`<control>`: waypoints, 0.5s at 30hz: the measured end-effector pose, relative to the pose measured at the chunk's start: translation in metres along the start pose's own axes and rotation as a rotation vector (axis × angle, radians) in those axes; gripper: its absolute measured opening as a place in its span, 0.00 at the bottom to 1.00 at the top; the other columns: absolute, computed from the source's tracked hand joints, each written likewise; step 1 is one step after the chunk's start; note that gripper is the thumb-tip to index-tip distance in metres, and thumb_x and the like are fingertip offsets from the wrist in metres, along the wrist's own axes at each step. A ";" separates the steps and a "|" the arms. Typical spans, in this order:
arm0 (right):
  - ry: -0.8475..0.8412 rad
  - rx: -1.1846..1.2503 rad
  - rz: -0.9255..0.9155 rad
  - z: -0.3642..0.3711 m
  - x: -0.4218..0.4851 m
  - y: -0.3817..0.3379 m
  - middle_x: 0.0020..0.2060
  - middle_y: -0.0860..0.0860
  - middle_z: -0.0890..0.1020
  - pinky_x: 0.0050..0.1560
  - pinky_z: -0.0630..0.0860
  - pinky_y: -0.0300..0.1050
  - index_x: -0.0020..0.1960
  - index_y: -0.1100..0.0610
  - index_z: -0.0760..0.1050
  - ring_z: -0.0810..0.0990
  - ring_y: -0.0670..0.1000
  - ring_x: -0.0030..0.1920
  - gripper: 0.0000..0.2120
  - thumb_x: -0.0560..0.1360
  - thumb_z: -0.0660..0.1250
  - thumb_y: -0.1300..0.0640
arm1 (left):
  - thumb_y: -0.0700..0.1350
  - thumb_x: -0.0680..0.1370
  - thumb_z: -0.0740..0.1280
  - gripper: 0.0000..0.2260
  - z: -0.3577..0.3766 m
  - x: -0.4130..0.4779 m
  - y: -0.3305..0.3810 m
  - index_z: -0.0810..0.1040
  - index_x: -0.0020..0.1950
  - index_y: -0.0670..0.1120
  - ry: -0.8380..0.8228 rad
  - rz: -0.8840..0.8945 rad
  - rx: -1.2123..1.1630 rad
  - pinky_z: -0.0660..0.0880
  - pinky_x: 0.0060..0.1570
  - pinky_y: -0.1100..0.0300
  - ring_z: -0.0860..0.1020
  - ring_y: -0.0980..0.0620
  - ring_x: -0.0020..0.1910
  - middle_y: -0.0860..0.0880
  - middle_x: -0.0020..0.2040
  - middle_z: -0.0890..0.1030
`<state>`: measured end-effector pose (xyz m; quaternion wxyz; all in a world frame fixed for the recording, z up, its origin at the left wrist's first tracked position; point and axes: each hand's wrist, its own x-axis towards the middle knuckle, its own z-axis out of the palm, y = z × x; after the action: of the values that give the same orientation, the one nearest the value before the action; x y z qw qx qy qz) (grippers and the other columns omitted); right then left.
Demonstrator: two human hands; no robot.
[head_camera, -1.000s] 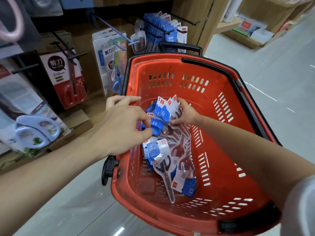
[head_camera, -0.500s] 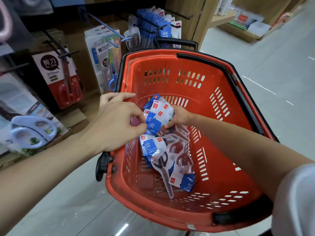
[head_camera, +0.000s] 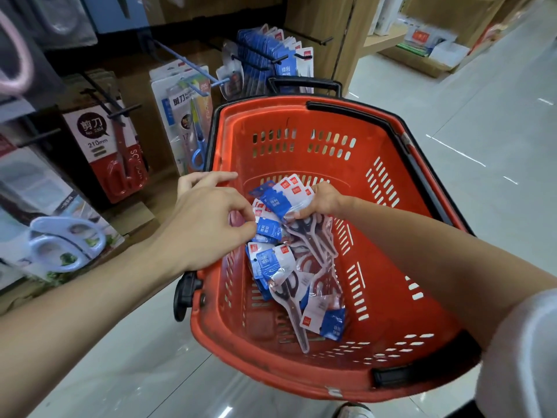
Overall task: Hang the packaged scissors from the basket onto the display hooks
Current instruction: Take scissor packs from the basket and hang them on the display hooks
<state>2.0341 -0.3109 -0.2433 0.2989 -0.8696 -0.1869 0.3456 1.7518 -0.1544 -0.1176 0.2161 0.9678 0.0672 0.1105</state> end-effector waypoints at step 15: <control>0.131 0.459 -0.381 -0.044 -0.102 -0.052 0.56 0.57 0.86 0.58 0.83 0.49 0.61 0.64 0.81 0.87 0.55 0.55 0.21 0.69 0.79 0.67 | 0.65 0.71 0.63 0.26 -0.011 0.003 0.008 0.80 0.65 0.57 -0.087 -0.033 0.063 0.54 0.71 0.52 0.69 0.54 0.75 0.56 0.67 0.80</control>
<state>1.9885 -0.3430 -0.1341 0.5584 -0.7492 -0.2438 0.2597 1.7523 -0.1570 -0.1038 0.1898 0.9768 0.0769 0.0625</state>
